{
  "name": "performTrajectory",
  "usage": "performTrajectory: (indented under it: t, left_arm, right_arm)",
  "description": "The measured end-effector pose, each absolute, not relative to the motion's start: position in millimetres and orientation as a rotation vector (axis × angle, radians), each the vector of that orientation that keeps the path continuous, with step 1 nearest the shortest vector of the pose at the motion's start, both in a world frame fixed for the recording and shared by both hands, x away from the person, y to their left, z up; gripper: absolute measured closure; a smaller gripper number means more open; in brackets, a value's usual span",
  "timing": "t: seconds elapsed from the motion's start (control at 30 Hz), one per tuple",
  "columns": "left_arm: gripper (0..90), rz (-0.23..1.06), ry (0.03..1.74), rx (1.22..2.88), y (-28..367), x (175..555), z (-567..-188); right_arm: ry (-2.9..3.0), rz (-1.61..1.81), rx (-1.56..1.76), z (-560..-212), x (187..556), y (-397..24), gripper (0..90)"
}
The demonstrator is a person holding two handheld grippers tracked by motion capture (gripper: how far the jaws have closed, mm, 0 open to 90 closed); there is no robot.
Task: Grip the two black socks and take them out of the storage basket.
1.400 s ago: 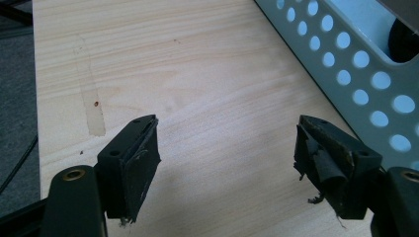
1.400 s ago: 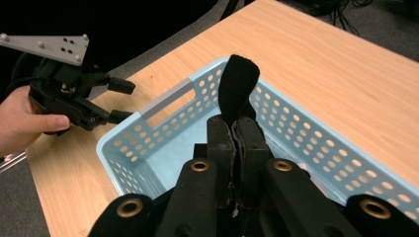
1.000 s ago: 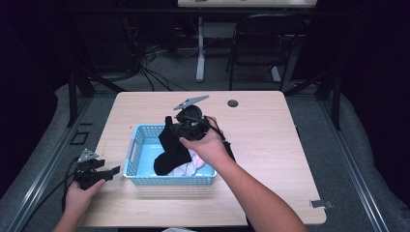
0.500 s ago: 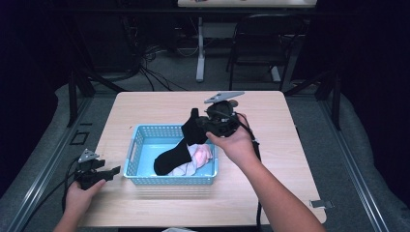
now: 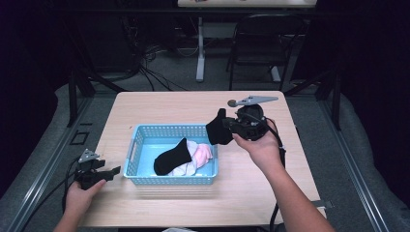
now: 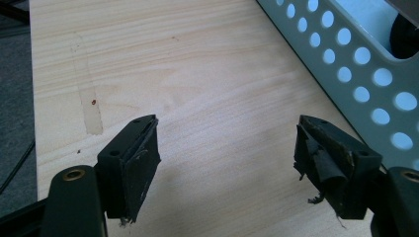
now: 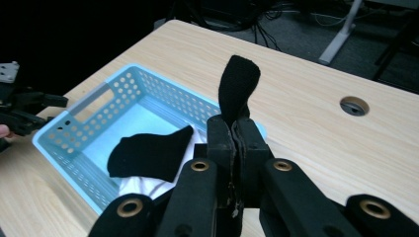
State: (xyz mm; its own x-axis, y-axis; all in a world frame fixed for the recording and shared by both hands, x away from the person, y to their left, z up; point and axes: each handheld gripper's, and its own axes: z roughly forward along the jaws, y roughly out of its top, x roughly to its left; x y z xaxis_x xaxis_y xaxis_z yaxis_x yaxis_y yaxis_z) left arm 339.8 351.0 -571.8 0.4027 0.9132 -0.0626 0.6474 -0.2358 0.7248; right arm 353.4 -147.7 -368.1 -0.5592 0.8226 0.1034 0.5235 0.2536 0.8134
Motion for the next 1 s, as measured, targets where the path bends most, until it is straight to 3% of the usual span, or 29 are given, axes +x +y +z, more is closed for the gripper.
performTrajectory:
  t: [0.43, 1.0]
  left_arm:
    - [25.1, 0.499, 1.328, 1.978, 350.7, 339.8, -572.1]
    - [25.1, 0.495, 1.327, 1.984, 350.2, 339.8, -572.6]
  right_arm:
    - [2.142, 1.177, 1.330, -398.1, 348.3, -177.7, 87.0]
    - [2.073, 1.150, 1.540, -473.1, 356.2, -206.7, 87.0]
